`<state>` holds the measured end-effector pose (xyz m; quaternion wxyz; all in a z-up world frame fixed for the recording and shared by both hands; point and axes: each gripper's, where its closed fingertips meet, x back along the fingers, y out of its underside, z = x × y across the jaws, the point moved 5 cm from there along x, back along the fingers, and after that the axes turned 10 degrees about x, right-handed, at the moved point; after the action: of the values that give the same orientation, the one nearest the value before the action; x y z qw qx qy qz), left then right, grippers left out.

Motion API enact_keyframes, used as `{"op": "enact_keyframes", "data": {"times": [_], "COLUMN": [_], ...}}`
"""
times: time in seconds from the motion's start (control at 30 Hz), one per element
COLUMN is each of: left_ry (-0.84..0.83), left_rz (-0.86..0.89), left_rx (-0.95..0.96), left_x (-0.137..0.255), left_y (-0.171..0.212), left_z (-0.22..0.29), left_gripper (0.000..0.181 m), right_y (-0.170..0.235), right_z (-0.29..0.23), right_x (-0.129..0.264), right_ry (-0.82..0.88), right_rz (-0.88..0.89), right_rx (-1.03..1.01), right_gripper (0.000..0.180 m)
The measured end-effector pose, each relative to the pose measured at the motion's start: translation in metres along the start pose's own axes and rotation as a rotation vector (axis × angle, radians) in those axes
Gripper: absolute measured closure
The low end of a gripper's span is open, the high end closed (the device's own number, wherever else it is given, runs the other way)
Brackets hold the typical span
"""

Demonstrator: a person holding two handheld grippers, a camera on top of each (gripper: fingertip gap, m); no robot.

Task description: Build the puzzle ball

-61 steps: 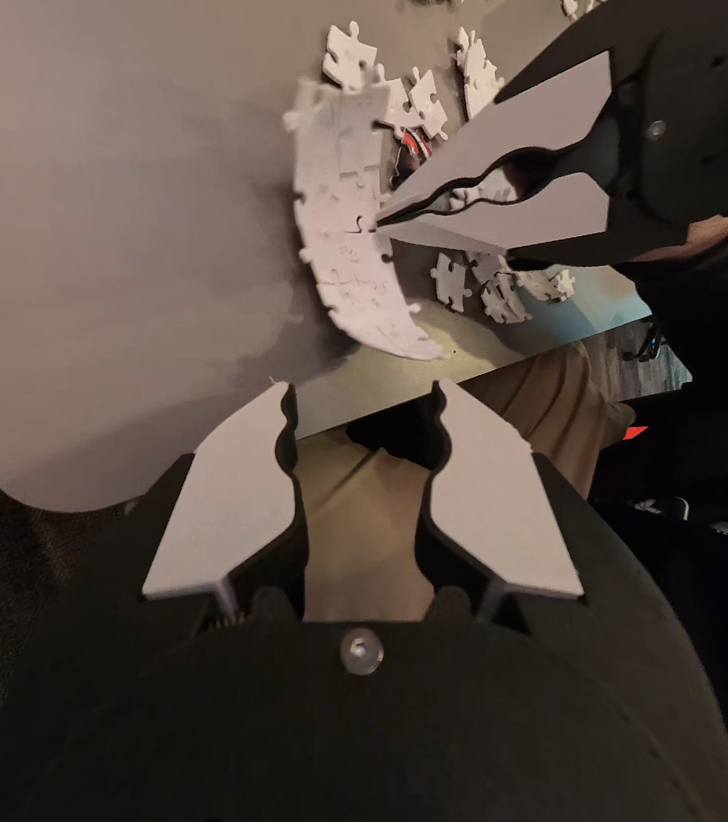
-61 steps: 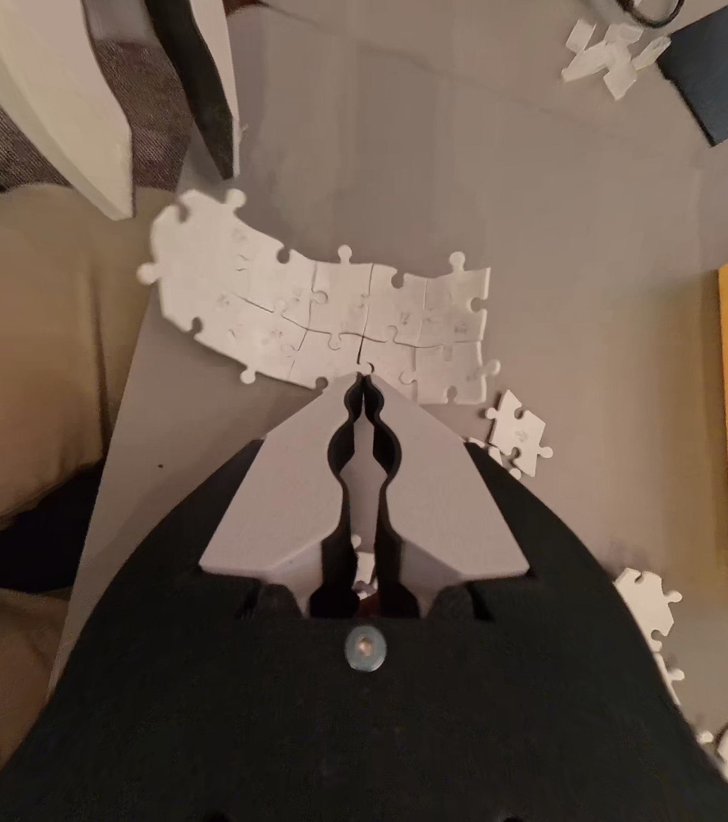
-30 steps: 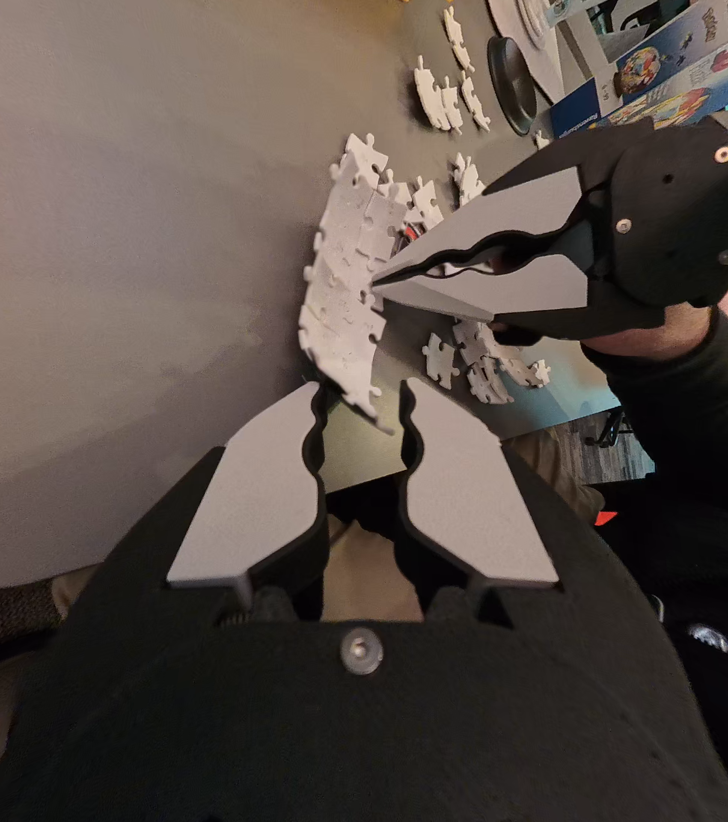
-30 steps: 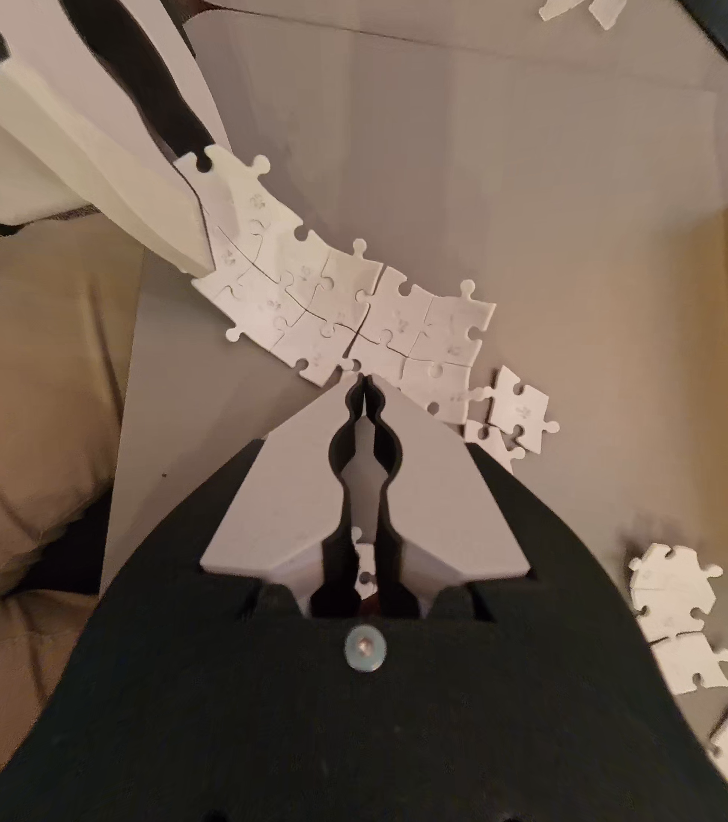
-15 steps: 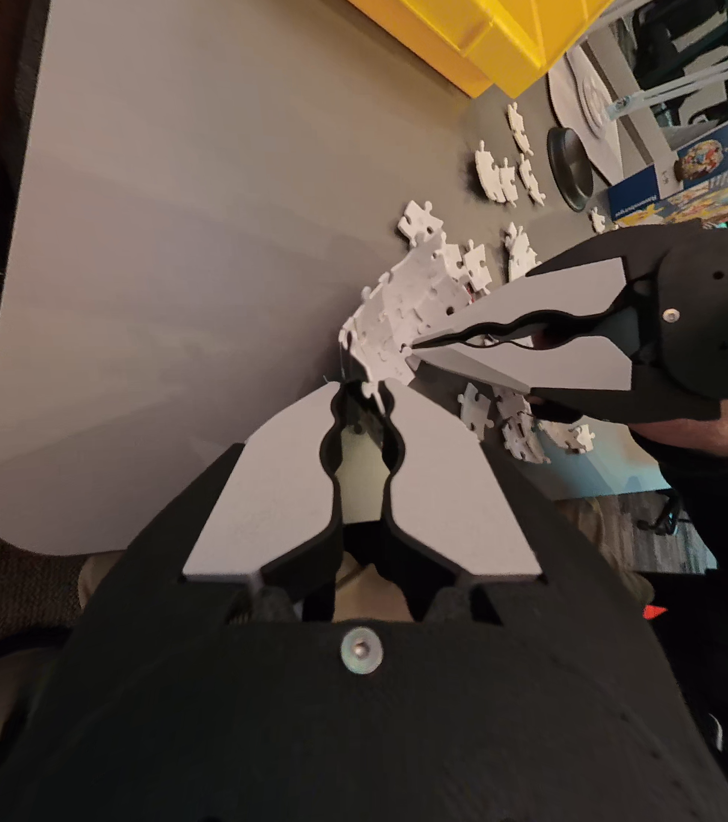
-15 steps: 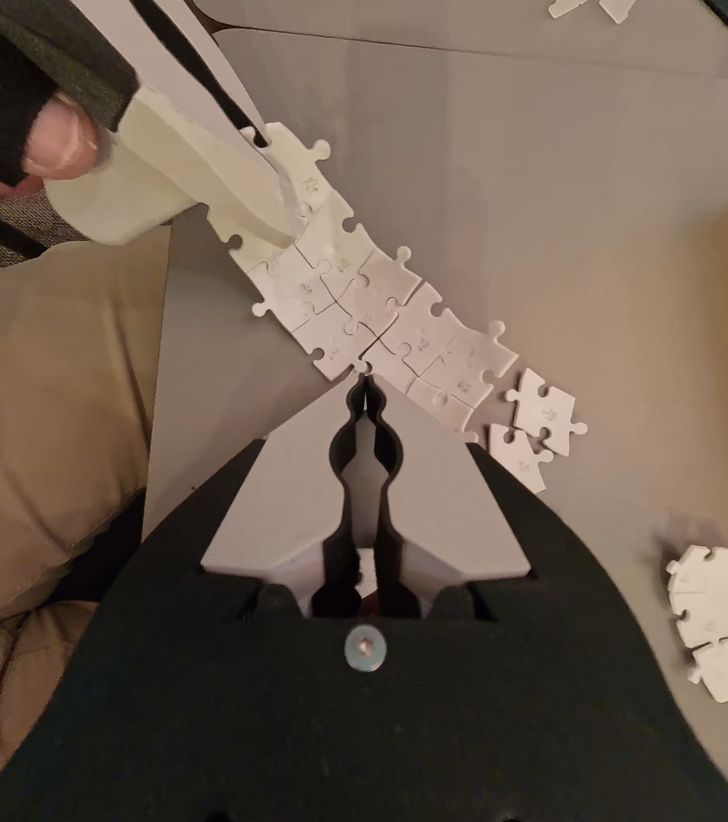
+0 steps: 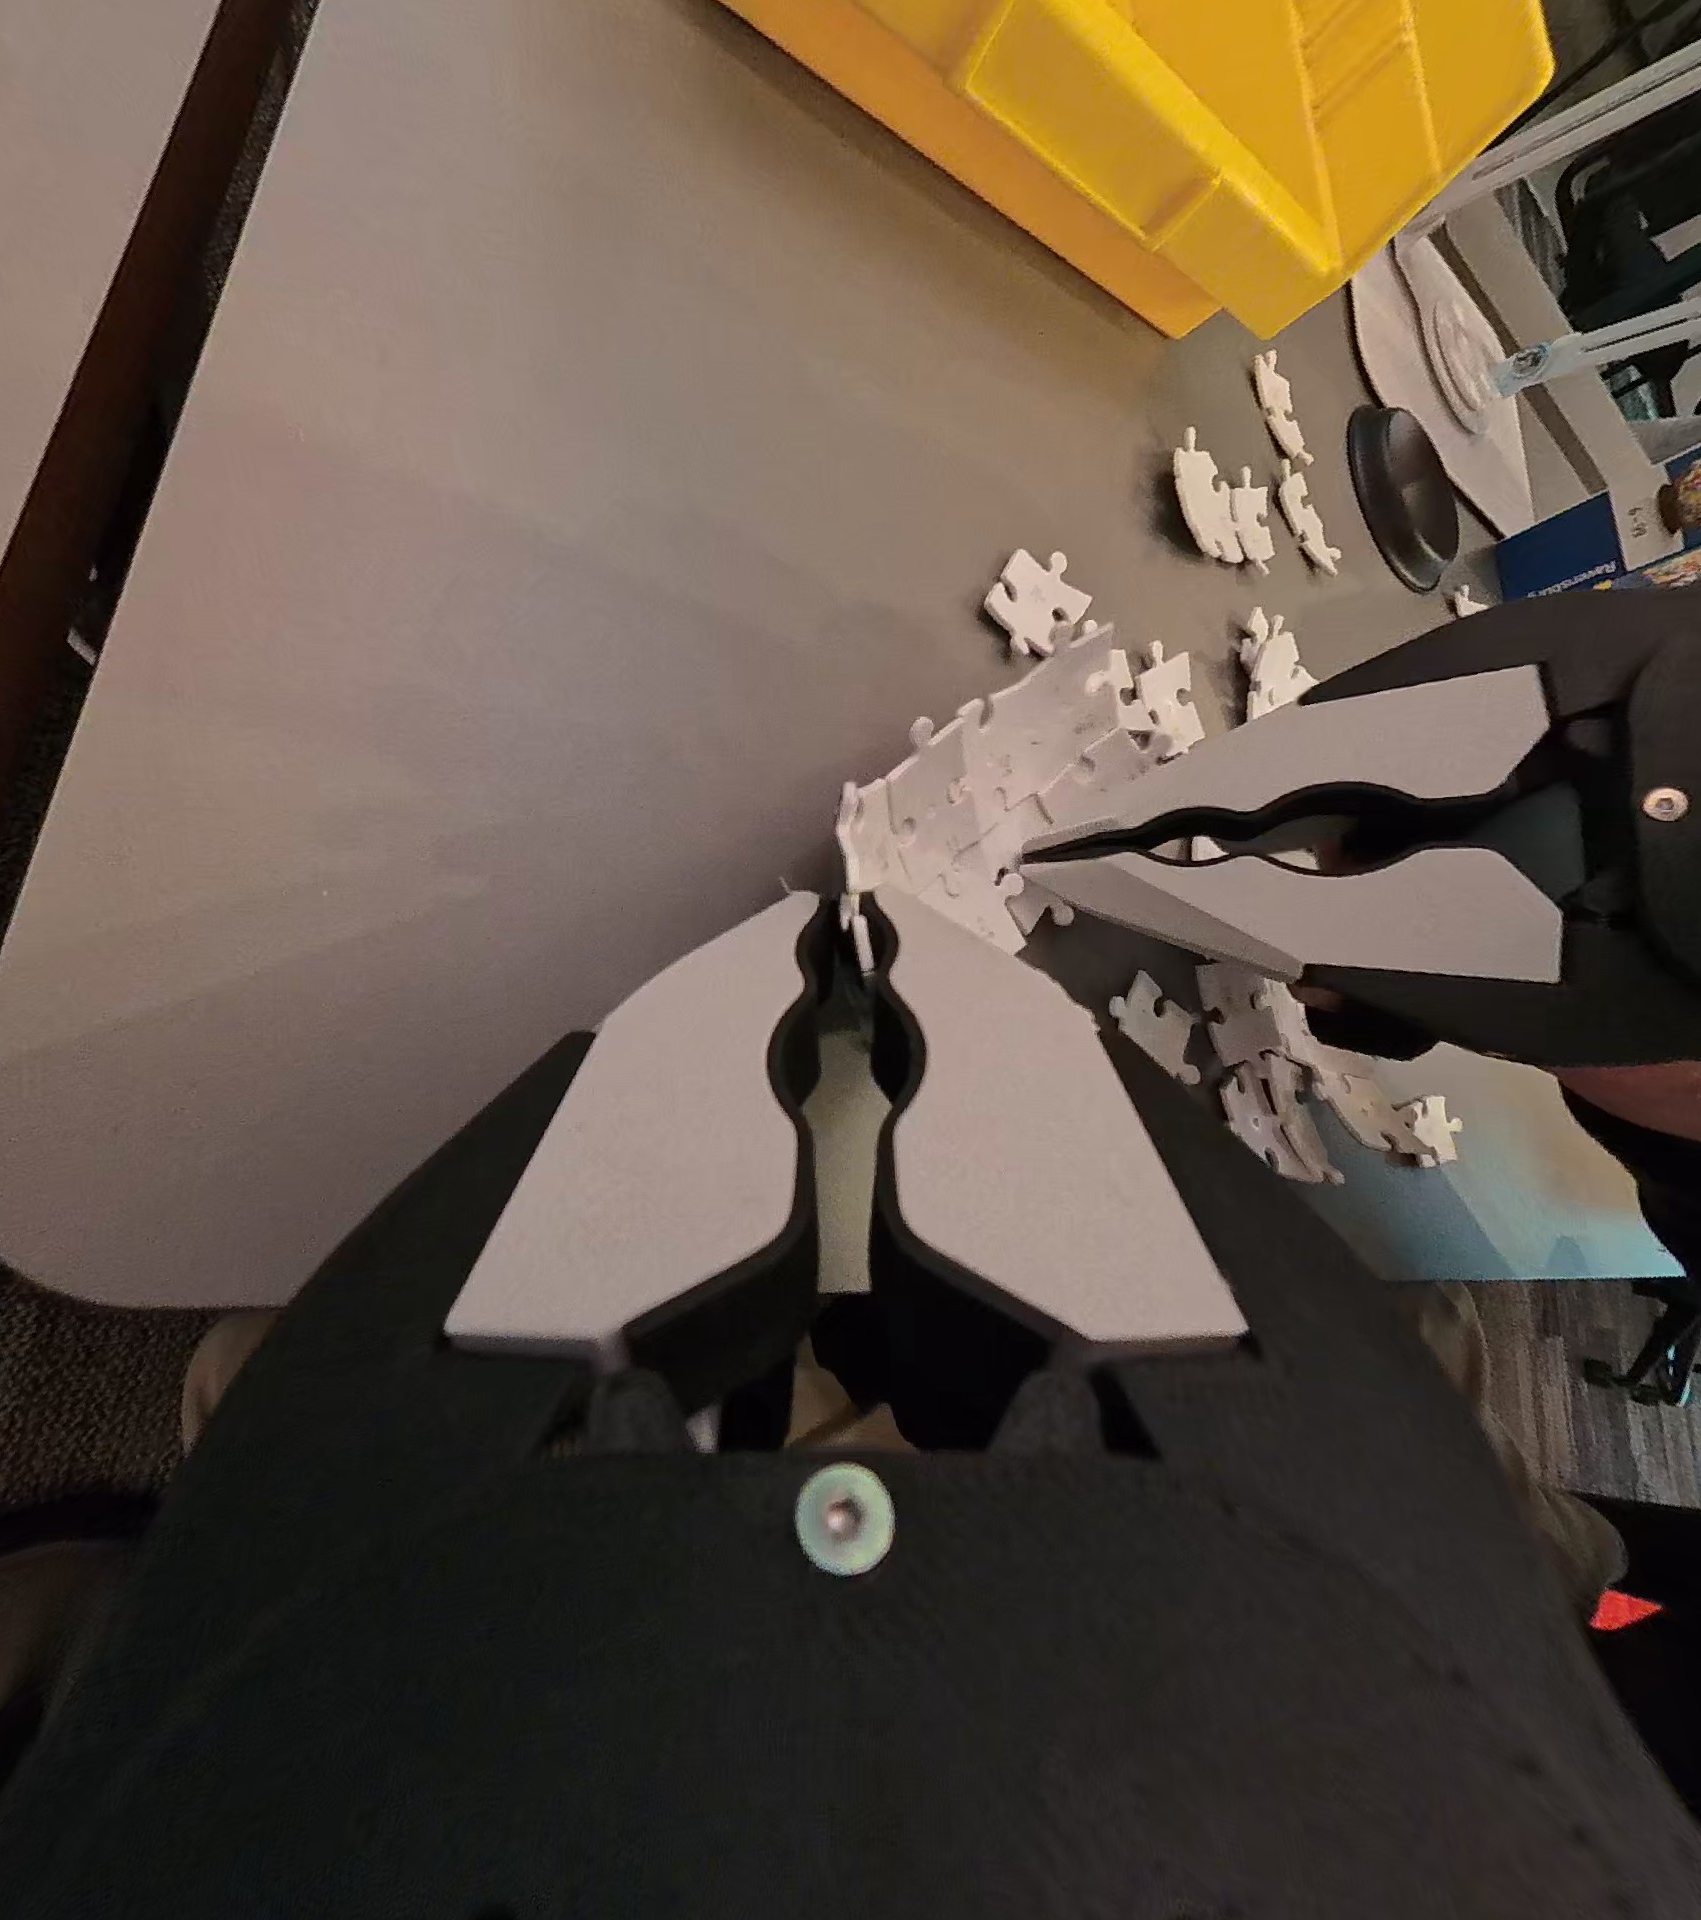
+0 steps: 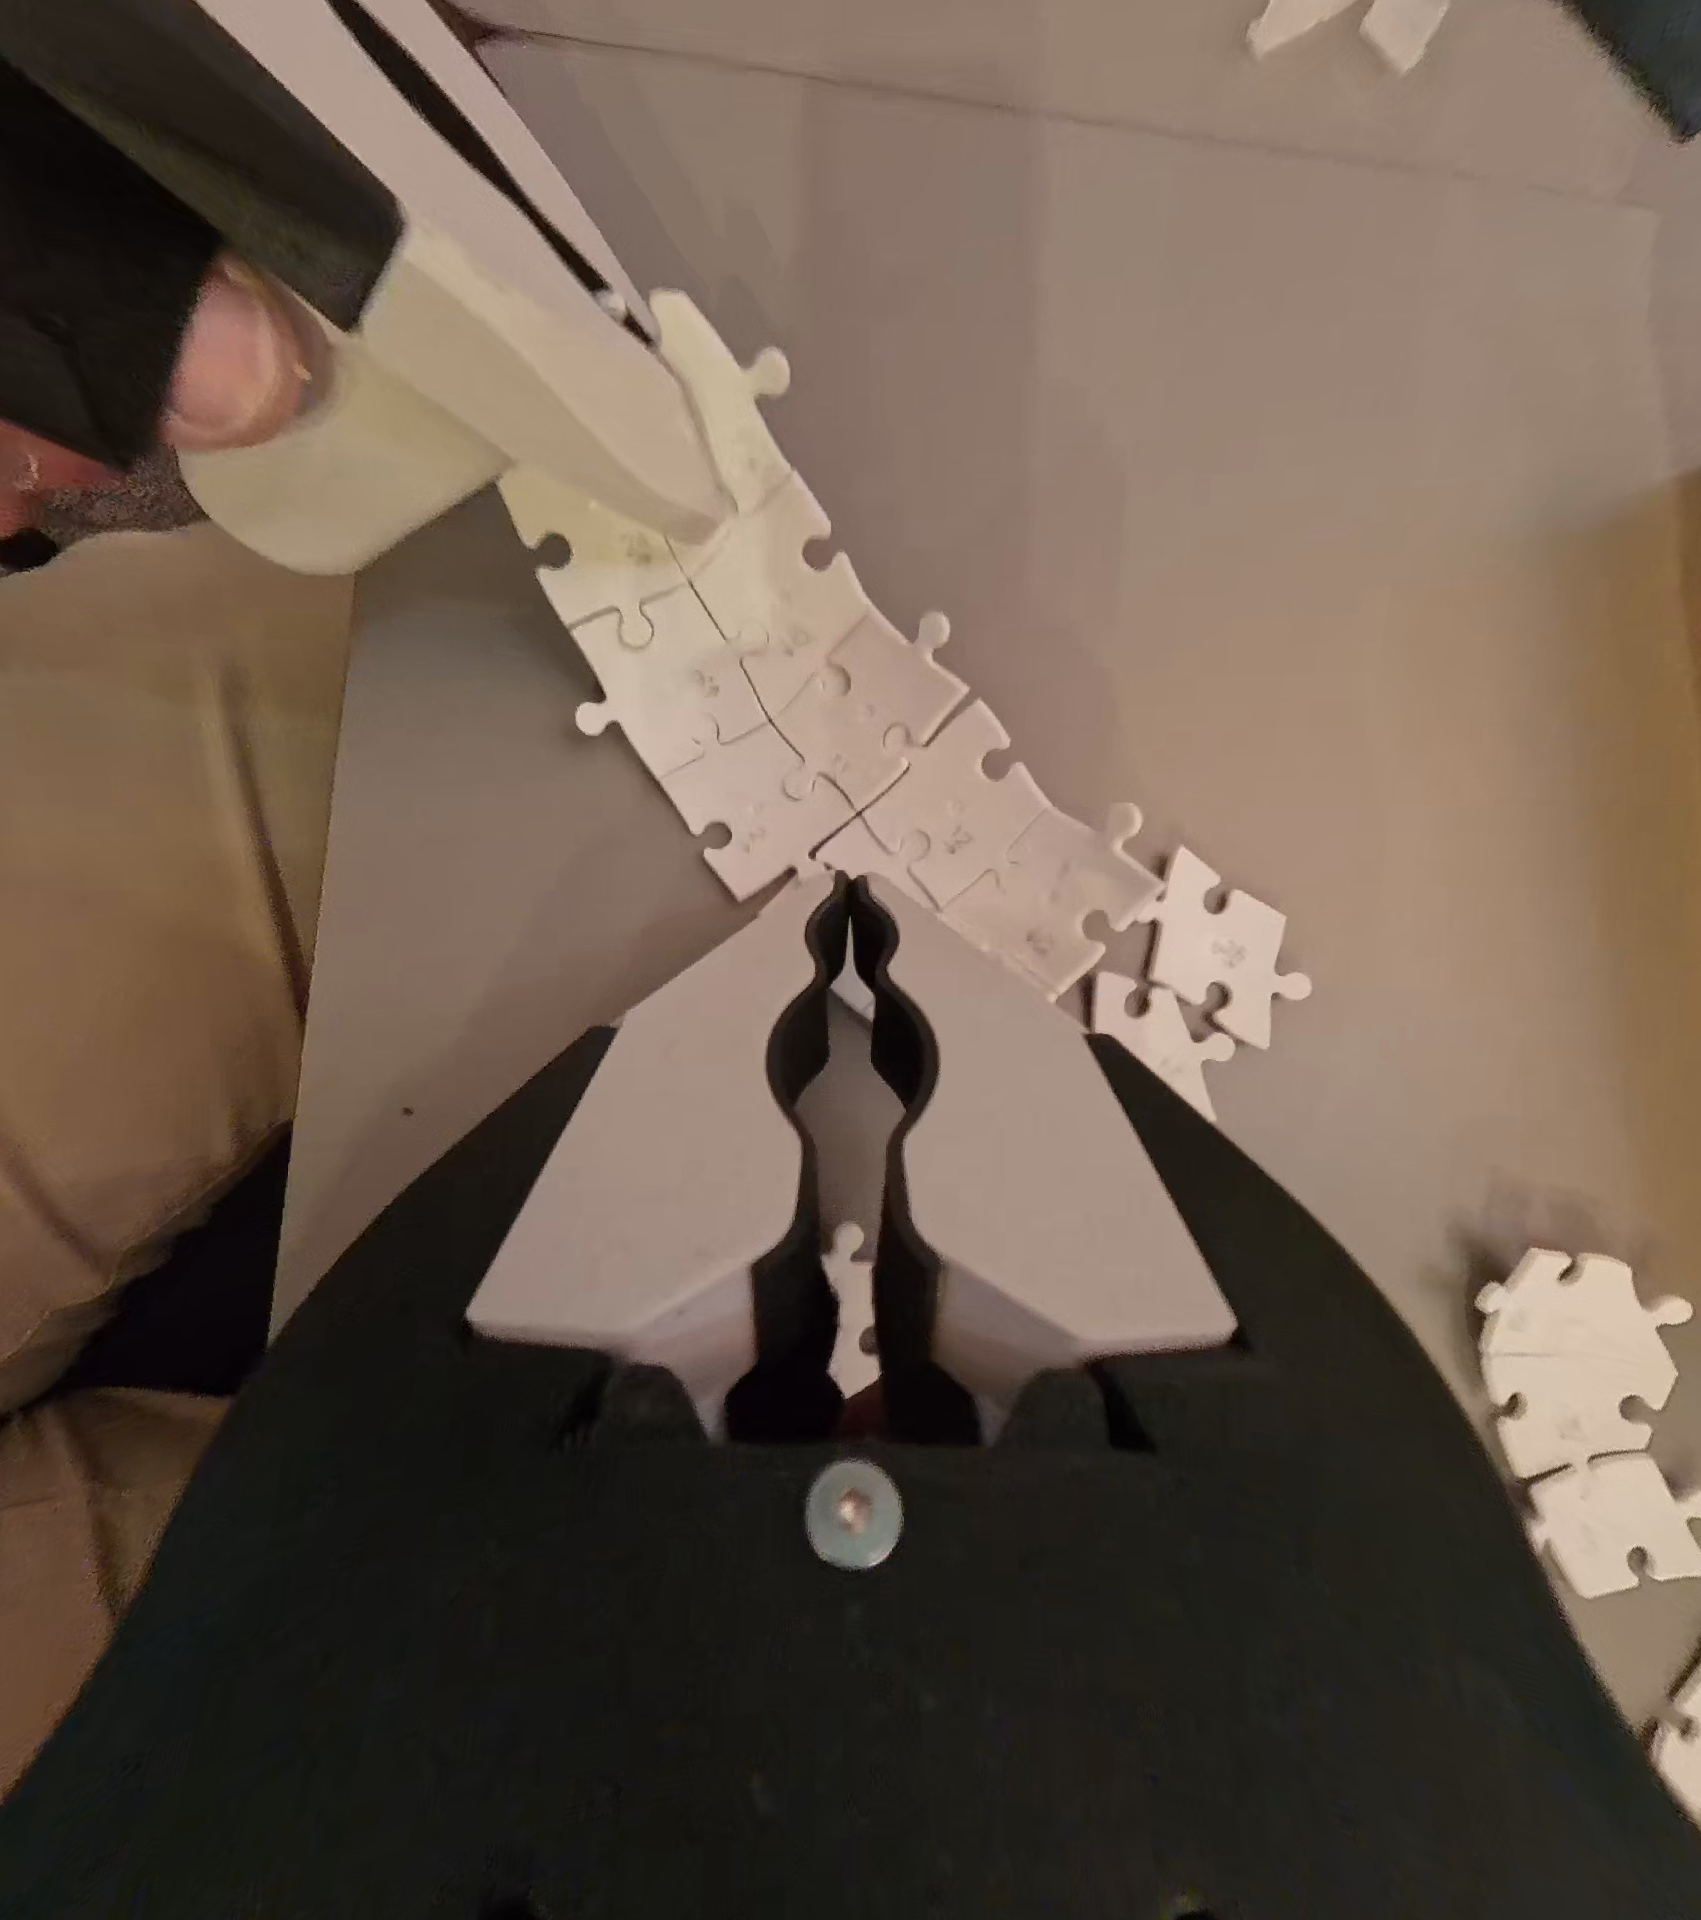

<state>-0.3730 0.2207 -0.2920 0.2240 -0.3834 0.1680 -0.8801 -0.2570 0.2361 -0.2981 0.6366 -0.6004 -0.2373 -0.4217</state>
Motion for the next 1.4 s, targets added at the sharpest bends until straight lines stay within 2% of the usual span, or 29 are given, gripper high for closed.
{"op": "enact_keyframes", "data": {"times": [0.2, 0.73, 1.07, 1.4], "left_ry": [-0.009, 0.039, 0.046, 0.025], "left_rz": [0.005, 0.06, 0.068, 0.068], "left_rx": [0.0, 0.011, 0.001, 0.001], "left_x": [-0.001, -0.001, -0.004, -0.007], "left_y": [0.001, 0.003, 0.005, 0.008], "left_z": [0.001, 0.021, 0.024, 0.016], "left_gripper": [0.176, 0.167, 0.165, 0.169], "right_y": [-0.003, 0.011, 0.008, 0.002], "right_z": [-0.002, 0.008, 0.003, 0.007], "right_x": [-0.002, -0.001, 0.0, 0.005], "right_ry": [0.001, -0.1, 0.012, 0.047], "right_rz": [0.022, 0.123, 0.053, 0.071], "right_rx": [0.018, -0.157, 0.029, 0.028], "right_gripper": [0.18, 0.18, 0.18, 0.18]}}
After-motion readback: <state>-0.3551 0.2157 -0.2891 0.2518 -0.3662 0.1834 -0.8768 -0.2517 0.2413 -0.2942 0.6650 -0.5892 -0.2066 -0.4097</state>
